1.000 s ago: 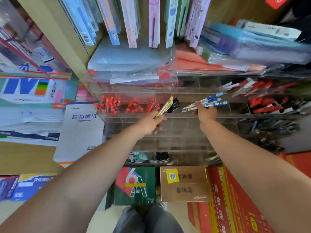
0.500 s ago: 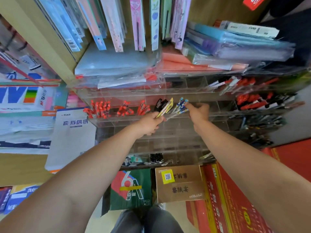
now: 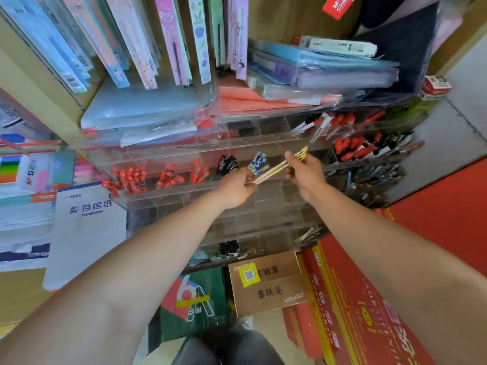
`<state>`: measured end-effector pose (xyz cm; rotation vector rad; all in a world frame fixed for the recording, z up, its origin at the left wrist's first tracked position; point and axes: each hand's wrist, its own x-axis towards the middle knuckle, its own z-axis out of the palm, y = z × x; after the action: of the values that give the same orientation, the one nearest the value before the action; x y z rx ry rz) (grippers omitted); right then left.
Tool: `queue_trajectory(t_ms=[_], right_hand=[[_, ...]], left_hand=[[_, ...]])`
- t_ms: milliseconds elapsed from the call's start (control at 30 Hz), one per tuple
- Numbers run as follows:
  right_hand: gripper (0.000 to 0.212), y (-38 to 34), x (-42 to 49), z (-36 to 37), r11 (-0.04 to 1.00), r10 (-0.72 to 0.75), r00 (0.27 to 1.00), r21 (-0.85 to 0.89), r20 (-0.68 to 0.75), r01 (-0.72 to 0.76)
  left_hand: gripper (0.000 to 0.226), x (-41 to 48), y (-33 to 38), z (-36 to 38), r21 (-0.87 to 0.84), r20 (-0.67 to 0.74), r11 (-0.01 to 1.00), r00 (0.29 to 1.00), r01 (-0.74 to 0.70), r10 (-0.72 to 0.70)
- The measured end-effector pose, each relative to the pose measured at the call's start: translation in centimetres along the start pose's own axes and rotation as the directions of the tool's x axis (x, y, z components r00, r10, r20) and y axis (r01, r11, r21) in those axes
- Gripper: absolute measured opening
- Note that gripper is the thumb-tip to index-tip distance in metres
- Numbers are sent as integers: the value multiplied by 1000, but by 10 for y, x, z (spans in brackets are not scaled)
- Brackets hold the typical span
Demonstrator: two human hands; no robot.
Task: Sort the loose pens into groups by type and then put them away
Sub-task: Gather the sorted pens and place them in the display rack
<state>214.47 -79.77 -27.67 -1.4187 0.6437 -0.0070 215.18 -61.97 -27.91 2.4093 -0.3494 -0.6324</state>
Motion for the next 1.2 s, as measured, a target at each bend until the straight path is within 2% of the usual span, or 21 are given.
queue_trajectory(t_ms=[100, 200, 300, 467, 600, 667, 767, 867, 933, 1067, 1200], right_hand=[[14, -10, 12, -18, 996, -73, 979, 36, -193, 81], [9, -16, 22, -25, 989, -91, 960, 86, -265, 118], [8, -10, 32, -21, 993, -68, 965, 78, -252, 91], [12, 12, 39, -8, 999, 33, 990, 28, -140, -30], [5, 21, 39, -2, 998, 53, 993, -35, -102, -57], [16, 22, 39, -2, 994, 41, 994, -99, -102, -52], [27, 24, 36, -6, 959, -22, 997, -285, -77, 0], [28, 22, 26, -11, 827, -186, 981, -548, -59, 124], [29, 20, 16, -12, 740, -280, 959, -647, -47, 184], [23, 23, -13, 1, 663, -401, 916, -685, 16, 302], [17, 34, -53, 41, 630, -361, 915, -677, 178, 380]], left_hand=[[53, 3, -3, 2, 134, 47, 990, 998, -53, 47], [64, 4, -3, 6, 281, 134, 958, 991, -55, 18], [72, 5, -7, 10, 404, 179, 914, 983, -33, -43], [74, 5, -13, 16, 486, 190, 873, 980, -36, -65], [73, 4, -15, 16, 491, 184, 870, 981, -39, -60], [73, 4, -16, 16, 488, 188, 872, 980, -39, -61], [71, 4, -17, 14, 478, 186, 877, 981, -43, -53], [65, 1, -18, 12, 444, 158, 895, 987, -43, -31], [59, -5, -20, 9, 397, 117, 917, 993, -37, -10], [47, -30, -31, -2, 328, 38, 943, 998, -51, 40], [34, -67, -61, -17, 274, -45, 961, 997, -41, 56]])
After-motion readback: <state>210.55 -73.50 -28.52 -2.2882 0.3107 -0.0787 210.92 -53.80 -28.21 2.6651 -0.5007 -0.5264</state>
